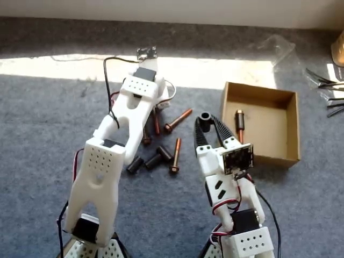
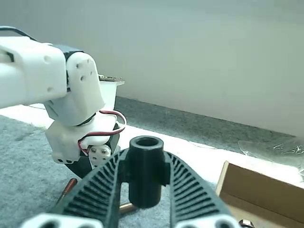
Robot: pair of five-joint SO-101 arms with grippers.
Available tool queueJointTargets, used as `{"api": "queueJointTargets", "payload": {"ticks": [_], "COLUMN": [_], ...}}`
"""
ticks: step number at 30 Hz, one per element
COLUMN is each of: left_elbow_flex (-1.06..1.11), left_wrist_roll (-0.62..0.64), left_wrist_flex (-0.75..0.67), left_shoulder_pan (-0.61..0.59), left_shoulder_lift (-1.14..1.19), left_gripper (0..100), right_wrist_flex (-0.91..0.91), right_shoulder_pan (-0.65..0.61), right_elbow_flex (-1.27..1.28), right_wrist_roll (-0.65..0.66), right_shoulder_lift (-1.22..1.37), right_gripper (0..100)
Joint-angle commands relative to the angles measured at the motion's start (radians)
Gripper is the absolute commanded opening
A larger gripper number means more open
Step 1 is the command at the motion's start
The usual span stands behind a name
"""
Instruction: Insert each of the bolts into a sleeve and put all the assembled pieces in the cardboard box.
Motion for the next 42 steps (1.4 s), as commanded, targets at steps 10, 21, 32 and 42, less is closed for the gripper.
{"api": "queueJointTargets", "payload": {"ticks": [10, 21, 32, 42], "left_elbow_flex": [-0.035, -0.038, -0.045, -0.045], "left_wrist_roll": [-0.008, -0.008, -0.009, -0.284], "left_wrist_flex": [-0.029, 0.017, 0.153, 0.232], "left_shoulder_pan": [-0.024, -0.015, -0.016, -0.008], "left_shoulder_lift": [0.002, -0.018, -0.159, -0.298], "left_gripper": [0, 0, 0, 0], "right_wrist_flex": [0.004, 0.004, 0.004, 0.004], "right_shoulder_pan": [0.013, 0.013, 0.013, 0.008], "right_elbow_flex": [0.107, 0.107, 0.107, 0.11], "right_wrist_roll": [0.011, 0.011, 0.011, 0.011], "right_shoulder_lift": [-0.012, -0.012, -0.012, -0.005], "right_gripper": [0.4, 0.4, 0.4, 0.4]}}
